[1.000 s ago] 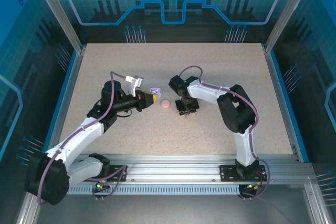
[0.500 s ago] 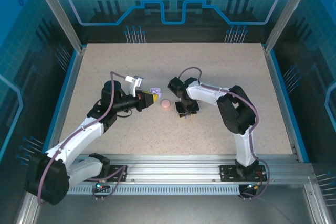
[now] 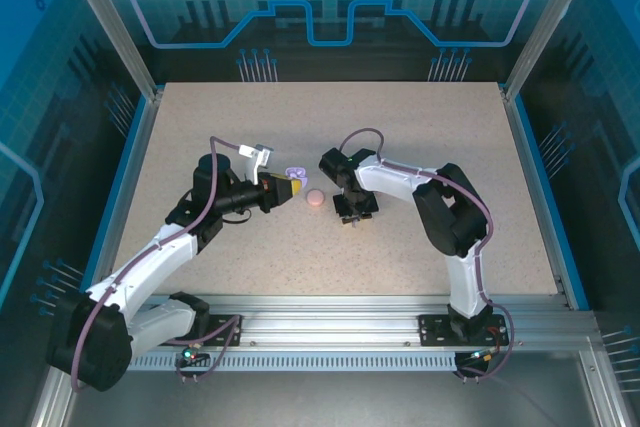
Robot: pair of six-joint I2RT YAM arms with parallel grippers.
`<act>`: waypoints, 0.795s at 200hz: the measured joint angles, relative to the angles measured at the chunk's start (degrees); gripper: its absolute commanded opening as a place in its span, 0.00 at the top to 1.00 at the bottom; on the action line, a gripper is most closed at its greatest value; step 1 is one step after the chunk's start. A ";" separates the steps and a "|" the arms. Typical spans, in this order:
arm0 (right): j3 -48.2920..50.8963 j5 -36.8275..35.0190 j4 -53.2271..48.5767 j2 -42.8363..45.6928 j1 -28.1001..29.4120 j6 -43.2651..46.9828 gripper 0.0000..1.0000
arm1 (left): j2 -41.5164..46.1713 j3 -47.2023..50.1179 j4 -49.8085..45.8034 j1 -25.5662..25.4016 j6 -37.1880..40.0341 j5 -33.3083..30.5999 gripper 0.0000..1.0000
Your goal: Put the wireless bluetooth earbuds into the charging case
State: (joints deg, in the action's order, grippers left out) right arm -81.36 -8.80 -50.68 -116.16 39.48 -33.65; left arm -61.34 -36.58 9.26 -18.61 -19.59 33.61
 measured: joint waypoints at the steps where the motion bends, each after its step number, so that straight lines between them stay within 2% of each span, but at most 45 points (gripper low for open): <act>1: 0.07 0.02 0.02 0.02 0.00 0.00 0.74 | 0.00 0.00 0.00 0.00 0.00 0.00 0.91; 31: 0.59 -0.15 0.26 0.31 0.00 -0.15 0.67 | 0.00 0.00 0.00 0.00 0.02 0.00 0.91; 57: 1.14 -0.26 0.48 0.68 0.00 -0.24 0.66 | 0.00 0.00 0.00 0.00 0.00 0.00 0.91; 159: 1.95 0.44 1.16 1.18 0.00 -0.20 0.72 | 0.09 0.00 0.00 0.00 0.00 0.00 0.91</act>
State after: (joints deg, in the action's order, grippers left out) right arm -79.42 -8.36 -49.52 -114.98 39.48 -33.85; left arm -61.25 -36.58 9.26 -18.61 -19.59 33.61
